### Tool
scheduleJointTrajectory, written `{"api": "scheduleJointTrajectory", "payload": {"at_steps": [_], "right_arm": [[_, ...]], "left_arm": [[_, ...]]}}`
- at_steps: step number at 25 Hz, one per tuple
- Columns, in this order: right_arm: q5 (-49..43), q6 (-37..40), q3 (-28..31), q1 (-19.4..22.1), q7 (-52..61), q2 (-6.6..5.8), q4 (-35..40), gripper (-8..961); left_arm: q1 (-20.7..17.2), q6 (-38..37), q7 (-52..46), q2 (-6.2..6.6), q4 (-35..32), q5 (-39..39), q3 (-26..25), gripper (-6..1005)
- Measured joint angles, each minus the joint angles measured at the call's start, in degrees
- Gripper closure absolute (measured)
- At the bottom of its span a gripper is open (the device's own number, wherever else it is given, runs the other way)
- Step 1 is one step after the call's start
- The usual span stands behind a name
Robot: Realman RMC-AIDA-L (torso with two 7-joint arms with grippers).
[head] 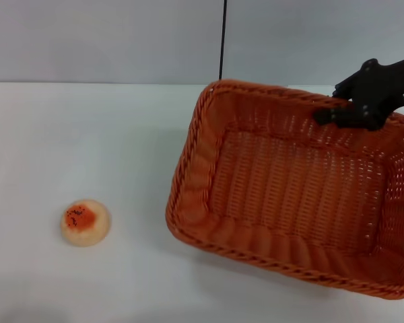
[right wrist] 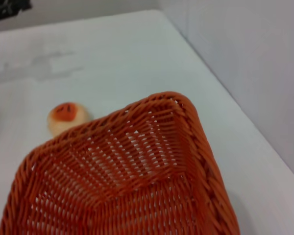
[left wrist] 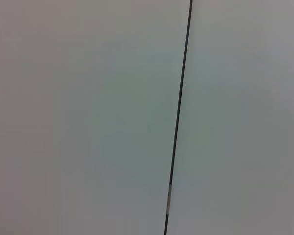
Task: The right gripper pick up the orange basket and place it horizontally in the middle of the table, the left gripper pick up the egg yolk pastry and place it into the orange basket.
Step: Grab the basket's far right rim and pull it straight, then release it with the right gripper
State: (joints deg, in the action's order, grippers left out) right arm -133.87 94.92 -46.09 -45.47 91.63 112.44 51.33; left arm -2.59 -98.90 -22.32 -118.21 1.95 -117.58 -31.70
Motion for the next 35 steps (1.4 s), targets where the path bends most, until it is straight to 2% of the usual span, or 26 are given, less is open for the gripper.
{"api": "scheduleJointTrajectory", "payload": {"at_steps": [6, 7, 8, 12, 26, 29, 35], "right_arm": [[0.39, -0.29, -0.36, -0.58, -7.25, 1.33, 0.17, 790], [0.56, -0.38, -0.37, -0.71, -10.09, 1.96, 0.00, 789], [0.56, -0.38, -0.37, -0.71, -10.09, 1.96, 0.00, 788], [1.19, -1.12, -0.40, -0.83, -16.05, 3.50, -0.51, 783], [3.50, -5.58, -0.99, -1.14, -17.99, 4.46, -2.88, 767], [3.34, -6.05, -2.83, -1.37, -17.87, 4.64, -3.10, 763], [3.23, -9.56, -6.65, -0.23, -17.65, 5.75, -1.93, 756]], "left_arm": [[-1.48, -1.51, 0.23, -0.17, -0.02, -0.03, 0.57, 242], [-1.76, -1.94, 0.28, -0.18, -0.01, -0.03, 0.69, 243], [-1.92, -2.22, 0.28, -0.19, -0.02, -0.03, 0.72, 243], [-2.79, -3.05, 0.31, -0.27, 0.11, -0.03, 0.90, 245], [-3.30, -3.22, 0.34, -0.26, 0.51, -0.01, 1.03, 253], [-3.02, -3.18, 0.33, -0.26, 0.51, 0.00, 1.03, 254], [-2.69, -3.05, 0.37, -0.19, 0.51, 0.11, 1.03, 257]]}}
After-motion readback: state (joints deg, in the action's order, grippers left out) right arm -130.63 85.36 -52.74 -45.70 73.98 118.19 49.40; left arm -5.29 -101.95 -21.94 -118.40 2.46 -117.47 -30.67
